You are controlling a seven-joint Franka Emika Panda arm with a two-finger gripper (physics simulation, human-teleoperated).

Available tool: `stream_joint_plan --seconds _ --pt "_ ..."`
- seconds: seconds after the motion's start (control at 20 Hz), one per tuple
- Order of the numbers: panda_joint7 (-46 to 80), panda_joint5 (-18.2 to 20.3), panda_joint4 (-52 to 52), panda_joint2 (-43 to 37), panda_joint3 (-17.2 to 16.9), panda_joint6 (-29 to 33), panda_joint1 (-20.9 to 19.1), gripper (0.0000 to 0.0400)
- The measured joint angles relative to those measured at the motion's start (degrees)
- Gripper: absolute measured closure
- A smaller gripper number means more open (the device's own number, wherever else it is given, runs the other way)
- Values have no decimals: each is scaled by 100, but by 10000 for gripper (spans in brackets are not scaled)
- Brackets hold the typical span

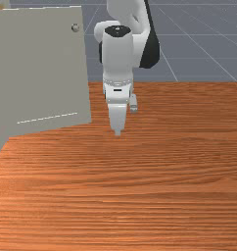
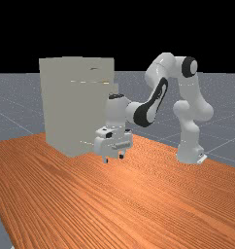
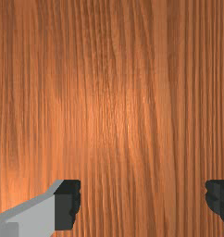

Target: Close the cabinet door

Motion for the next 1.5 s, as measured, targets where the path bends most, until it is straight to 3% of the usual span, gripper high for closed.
stream_joint_plan --seconds 0.15,0.2,0.25,0.3,0.4,0.55,0.65,0.9,1.1,1.3,1.5 --pt "295 -154 -79 -13 -182 -192 12 0" --pt "1195 -166 -364 -413 -369 -660 70 155" --pt "2117 -132 -390 -772 -548 -1089 76 250" --pt "3090 -71 -361 -976 -679 -1394 110 308" --pt "5064 113 -300 -1091 -855 -1789 273 366" --pt "7615 491 -209 -1068 -1083 -2100 501 392" --pt "8243 621 -188 -1064 -1172 -2182 586 397" --pt "8518 678 -259 -1120 -1351 -2242 742 400" --pt "8308 620 -300 -1113 -1785 -2217 1133 400" --pt "8000 707 -299 -1038 -2601 -2173 1876 400" --pt "7529 932 -289 -849 -3879 -2163 3009 400"
